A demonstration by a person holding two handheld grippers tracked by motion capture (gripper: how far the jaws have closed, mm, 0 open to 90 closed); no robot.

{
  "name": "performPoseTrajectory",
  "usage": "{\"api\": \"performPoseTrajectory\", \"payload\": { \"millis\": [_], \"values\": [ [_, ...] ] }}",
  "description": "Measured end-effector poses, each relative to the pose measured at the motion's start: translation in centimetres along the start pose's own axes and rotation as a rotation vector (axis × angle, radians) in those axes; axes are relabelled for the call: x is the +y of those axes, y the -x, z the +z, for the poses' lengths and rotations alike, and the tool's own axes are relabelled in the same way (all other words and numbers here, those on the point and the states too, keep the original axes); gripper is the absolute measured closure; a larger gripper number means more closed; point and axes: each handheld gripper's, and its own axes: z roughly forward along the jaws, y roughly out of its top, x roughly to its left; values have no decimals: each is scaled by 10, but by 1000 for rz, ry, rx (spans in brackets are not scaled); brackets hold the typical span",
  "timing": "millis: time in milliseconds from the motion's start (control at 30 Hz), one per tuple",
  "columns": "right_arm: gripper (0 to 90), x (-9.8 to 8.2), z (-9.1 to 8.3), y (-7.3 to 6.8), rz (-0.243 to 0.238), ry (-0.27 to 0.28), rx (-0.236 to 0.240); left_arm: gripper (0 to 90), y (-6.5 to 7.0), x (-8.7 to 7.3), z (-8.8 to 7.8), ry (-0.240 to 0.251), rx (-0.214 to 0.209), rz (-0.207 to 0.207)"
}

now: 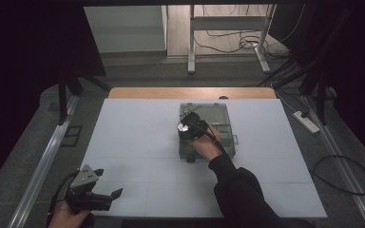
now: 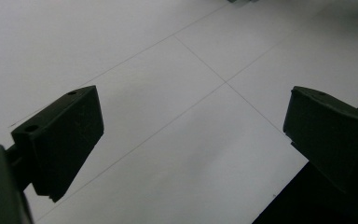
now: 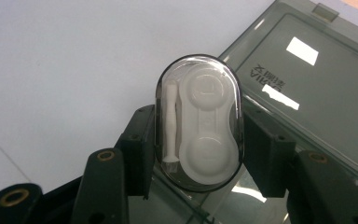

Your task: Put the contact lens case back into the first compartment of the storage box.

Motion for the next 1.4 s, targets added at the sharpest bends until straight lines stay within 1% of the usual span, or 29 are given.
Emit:
{"api": "performPoseTrajectory", "payload": {
  "millis": [67, 133, 200, 333, 467, 533, 600, 700, 767, 833, 967, 1067, 1167, 1200, 1233, 1400],
  "values": [
    [479, 0, 1, 1, 6, -4, -9, 49, 0, 0, 0, -1, 1, 1],
    [474, 0, 1, 1, 12, -7, -2, 49, 0, 0, 0, -1, 2, 2],
    [423, 0, 0, 1, 14, -5, -1, 49, 0, 0, 0, -2, 2, 2],
    [356, 2, -1, 2, 10, -8, -5, 49, 0, 0, 0, -2, 2, 2],
    [296, 2, -3, 5, 24, -8, 26, 50, 0, 0, 0, -1, 2, 1],
    [240, 2, -3, 7, 29, -13, 43, 49, 0, 0, 0, -2, 3, 2],
    [218, 1, -4, 8, 23, -15, 43, 50, 0, 0, 0, -2, 3, 3],
    [182, 1, -6, 9, 28, -19, 67, 49, 0, 0, 0, -2, 3, 2],
    [146, 1, -7, 11, 24, -21, 84, 49, 0, 0, 0, -2, 3, 2],
    [135, 0, -9, 11, 10, -23, 92, 50, 0, 0, 0, -2, 3, 2],
    [72, -2, -11, 12, -19, -29, 91, 49, 0, 0, 0, -2, 3, 2],
    [53, -4, -13, 12, -33, -25, 98, 50, 0, 0, 0, -2, 3, 1],
    [37, -6, -16, 12, -35, -17, 120, 49, 0, 0, 0, -2, 3, 2],
    [37, -6, -16, 12, -35, -17, 120, 49, 0, 0, 0, -2, 3, 2],
    [18, -8, -18, 12, -40, -14, 139, 50, 0, 0, 0, -2, 3, 1],
    [0, -14, -21, 10, -62, -22, 154, 49, 0, 0, 0, -3, 3, 0]
  ]
}}
